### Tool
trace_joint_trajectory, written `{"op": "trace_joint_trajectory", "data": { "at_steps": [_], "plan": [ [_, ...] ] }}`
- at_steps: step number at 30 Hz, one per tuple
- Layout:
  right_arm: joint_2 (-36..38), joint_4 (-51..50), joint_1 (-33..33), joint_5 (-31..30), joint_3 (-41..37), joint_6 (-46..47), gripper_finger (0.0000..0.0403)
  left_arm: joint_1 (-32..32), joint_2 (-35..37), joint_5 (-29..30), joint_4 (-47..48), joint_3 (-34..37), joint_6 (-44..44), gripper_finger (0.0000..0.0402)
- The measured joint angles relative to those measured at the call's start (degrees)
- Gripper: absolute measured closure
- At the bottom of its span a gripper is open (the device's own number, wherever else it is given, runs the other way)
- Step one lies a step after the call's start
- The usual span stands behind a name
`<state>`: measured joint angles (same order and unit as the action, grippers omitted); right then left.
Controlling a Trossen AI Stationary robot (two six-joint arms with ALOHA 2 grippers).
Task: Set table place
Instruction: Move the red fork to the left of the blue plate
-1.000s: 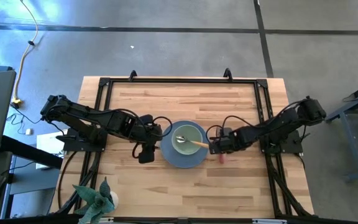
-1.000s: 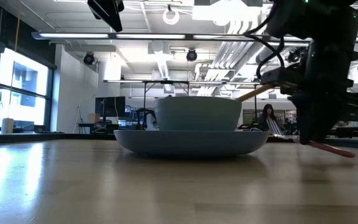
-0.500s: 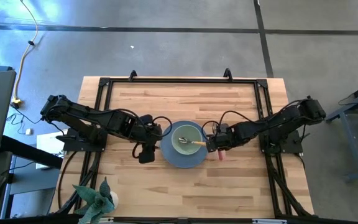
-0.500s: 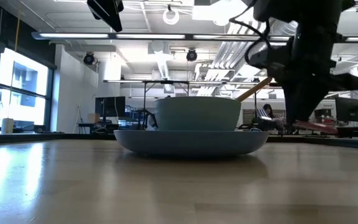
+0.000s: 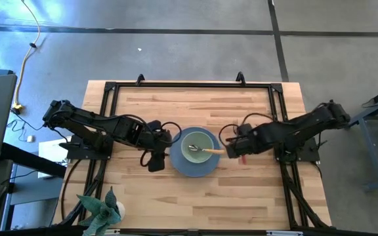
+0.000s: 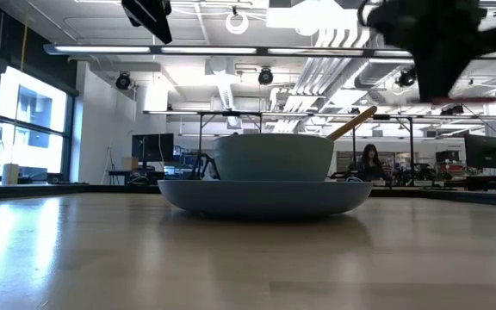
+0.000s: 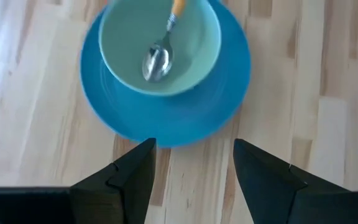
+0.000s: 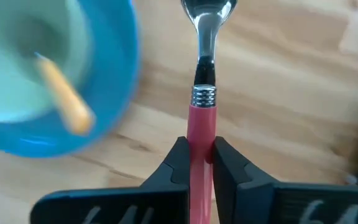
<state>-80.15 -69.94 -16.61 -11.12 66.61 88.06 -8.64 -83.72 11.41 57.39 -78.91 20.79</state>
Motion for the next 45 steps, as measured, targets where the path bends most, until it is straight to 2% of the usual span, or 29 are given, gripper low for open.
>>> {"op": "trace_joint_trajectory", "data": {
  "at_steps": [4, 10, 13, 17, 21, 23, 26, 29, 31, 41, 45],
  "plan": [
    [3.52, 0.96, -2.0, -9.09, 3.9, 0.27, 0.0398, 0.0, -0.02, 2.79, -7.21, 0.0, 1.54, 0.0199],
    [4.06, 1.07, -4.3, -19.34, 11.47, -5.87, 0.0398, 0.07, -0.02, 6.18, -29.86, 0.0, -1.47, 0.0199],
    [3.42, 1.3, -4.9, -22.58, 14.16, -9.13, 0.0398, 0.8, -0.02, 5.52, -39.11, 0.0, -4.59, 0.0199],
    [3.27, 6.04, -4.95, -23.41, 15.16, -15.12, 0.0398, 2.23, -0.02, 0.74, -46.85, 0.0, -6.89, 0.0199],
    [3.22, 11.35, -4.95, -23.43, 15.14, -21.37, 0.0398, 4.57, -0.43, -7.61, -50.45, 0.0, -7.03, 0.0199],
    [3.22, 13.04, -4.93, -23.46, 15.13, -23.75, 0.0398, 5.42, -0.91, -9.8, -51.13, 0.0, -7.02, 0.0199],
    [3.22, 14.81, -4.95, -24.41, 15.1, -25.92, 0.0398, 6.66, -1.9, -8.99, -50.38, -0.17, -7.01, 0.0199],
    [3.27, 15.7, -4.95, -24.48, 15.08, -27.32, 0.0398, 8.15, -3.1, -6.26, -45.25, 0.13, -7.01, 0.0199],
    [3.27, 16.04, -4.93, -24.49, 15.06, -27.95, 0.0398, 9.31, -4.86, -5.64, -46.07, -0.03, -7.01, 0.0199],
    [3.31, 18.42, -4.94, -24.74, 15.05, -29.18, 0.0398, 15.49, -8.48, -13.52, -55.41, 0.02, -6.79, 0.0199],
    [3.31, 18.4, -4.93, -24.74, 15.05, -29.18, 0.0398, 15.56, -8.48, -15.82, -58.52, 0.02, -6.85, 0.0199]
  ]
}}
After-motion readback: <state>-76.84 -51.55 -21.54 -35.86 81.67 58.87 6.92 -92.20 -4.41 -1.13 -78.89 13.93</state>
